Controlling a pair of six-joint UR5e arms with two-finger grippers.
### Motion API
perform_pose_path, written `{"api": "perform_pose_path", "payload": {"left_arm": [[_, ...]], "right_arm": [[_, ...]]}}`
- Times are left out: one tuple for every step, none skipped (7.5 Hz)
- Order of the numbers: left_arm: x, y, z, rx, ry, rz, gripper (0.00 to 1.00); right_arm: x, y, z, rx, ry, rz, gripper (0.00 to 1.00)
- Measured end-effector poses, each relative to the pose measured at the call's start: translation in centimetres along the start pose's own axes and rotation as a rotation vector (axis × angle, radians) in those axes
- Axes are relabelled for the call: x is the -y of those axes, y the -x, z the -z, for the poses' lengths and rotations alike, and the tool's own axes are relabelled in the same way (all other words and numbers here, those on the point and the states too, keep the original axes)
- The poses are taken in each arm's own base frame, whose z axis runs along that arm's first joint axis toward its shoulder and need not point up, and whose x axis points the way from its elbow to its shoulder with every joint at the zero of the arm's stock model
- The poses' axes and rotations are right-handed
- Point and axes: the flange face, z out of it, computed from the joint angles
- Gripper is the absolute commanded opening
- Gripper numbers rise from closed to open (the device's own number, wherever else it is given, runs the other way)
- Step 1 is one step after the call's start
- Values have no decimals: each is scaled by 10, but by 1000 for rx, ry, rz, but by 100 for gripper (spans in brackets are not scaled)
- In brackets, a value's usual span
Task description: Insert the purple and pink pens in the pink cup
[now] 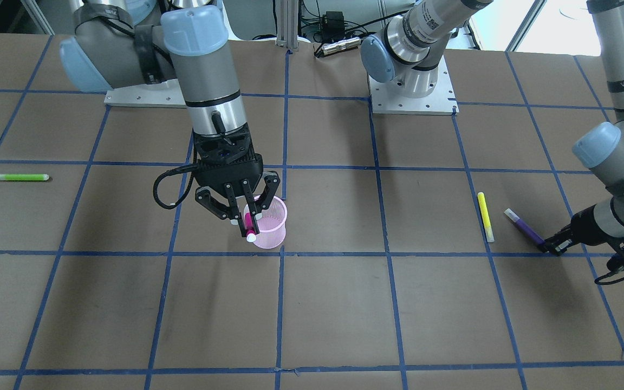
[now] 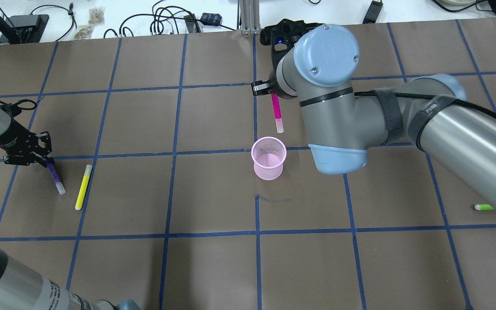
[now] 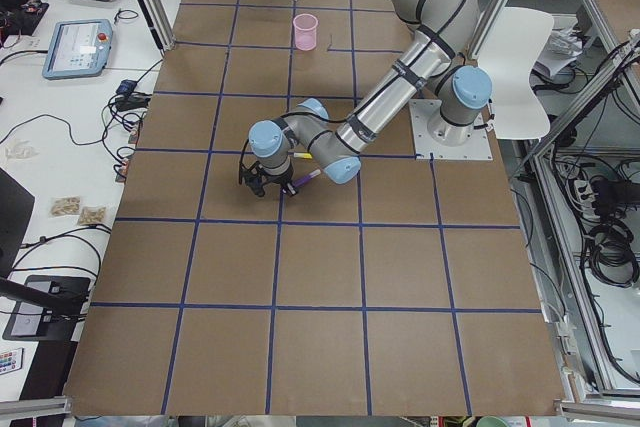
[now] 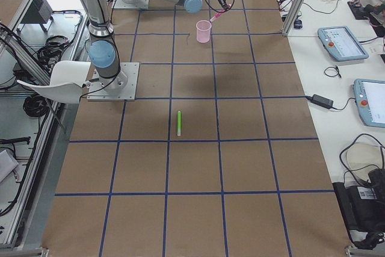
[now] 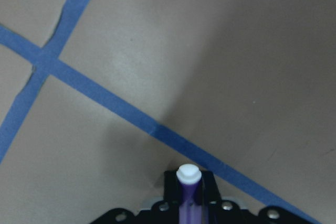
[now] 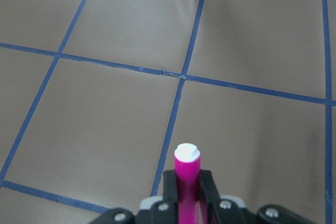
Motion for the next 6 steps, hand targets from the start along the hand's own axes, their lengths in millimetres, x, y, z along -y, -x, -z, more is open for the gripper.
{"api": "perform_pose_path", "payload": {"left_arm": [[-1, -4, 12, 4, -19, -12, 0], [-2, -11, 31, 7, -52, -29, 0], [-5, -20, 54, 10, -90, -46, 0], [-11, -32, 78, 15, -129, -65, 0], [-21, -48, 99, 24, -167, -90, 0], [-32, -67, 118, 32, -201, -115, 0]], "right_arm": [[-16, 5, -7, -4, -17, -2, 0], [-29, 7, -13, -6, -27, -4, 0], [-36, 7, -19, -6, -24, -5, 0], [-41, 7, -26, -7, -14, -5, 0], [-45, 8, -34, -5, 1, -11, 0], [-48, 9, -40, -2, 14, -43, 31]]}}
